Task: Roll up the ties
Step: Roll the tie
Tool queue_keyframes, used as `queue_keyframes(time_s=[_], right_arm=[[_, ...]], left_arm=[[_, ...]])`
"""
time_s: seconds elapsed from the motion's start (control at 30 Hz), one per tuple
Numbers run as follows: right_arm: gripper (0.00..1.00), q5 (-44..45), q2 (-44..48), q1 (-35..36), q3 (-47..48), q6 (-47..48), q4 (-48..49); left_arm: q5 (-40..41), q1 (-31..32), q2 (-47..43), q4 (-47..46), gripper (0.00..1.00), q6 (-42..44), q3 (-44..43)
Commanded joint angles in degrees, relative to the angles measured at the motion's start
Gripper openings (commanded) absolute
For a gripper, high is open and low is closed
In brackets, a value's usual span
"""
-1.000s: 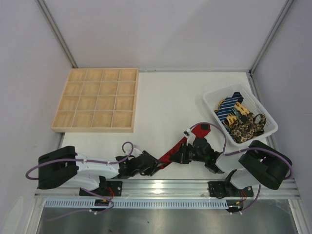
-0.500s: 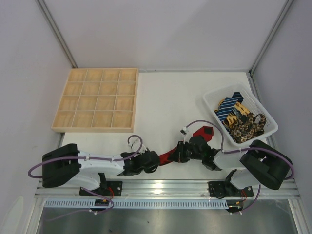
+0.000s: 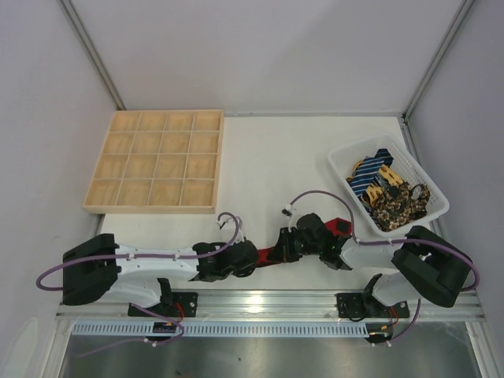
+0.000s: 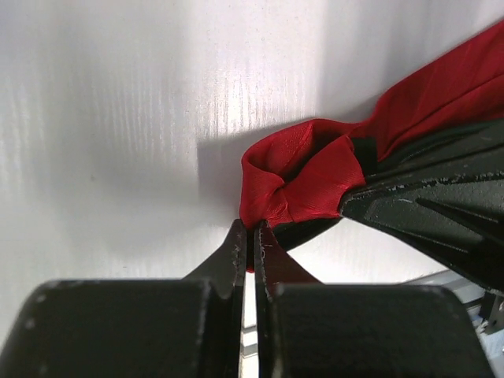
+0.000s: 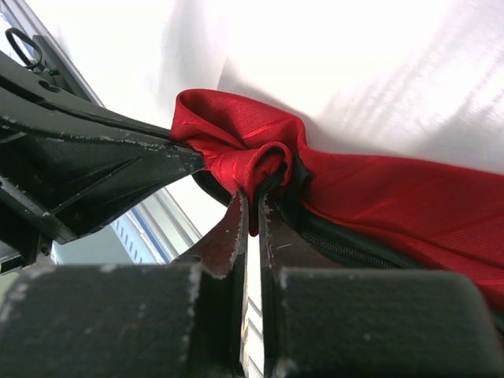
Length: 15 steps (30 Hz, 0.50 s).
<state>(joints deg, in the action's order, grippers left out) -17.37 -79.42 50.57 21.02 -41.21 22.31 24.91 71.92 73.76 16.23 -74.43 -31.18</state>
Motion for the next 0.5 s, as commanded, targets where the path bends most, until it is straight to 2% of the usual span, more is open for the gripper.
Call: queue_keyframes(time_s=[0.0,0.13,0.2,0.47], right_arm=[[0.05,1.8,-0.6,0.5,1.1,3.9,-8.8],[0.13,2.5,-1.6,2.0,3.5,4.6,-10.9],[0.2,3.7,-2.1,2.3,4.3,4.5,-12.7],[0.23,4.8,-3.8,3.3,6.2,4.7,-14.3]], left_arm=[[5.2,-0.3,-3.2,10.7,0.0,9.1,-1.5],[5.4,-0.4,-4.0,13.9,0.0,12.2,-5.0],[5.0,-0.3,-3.9,15.1,0.01,13.3,-6.8],[4.1,0.3,-2.9,16.6,0.0,15.0,-10.3]])
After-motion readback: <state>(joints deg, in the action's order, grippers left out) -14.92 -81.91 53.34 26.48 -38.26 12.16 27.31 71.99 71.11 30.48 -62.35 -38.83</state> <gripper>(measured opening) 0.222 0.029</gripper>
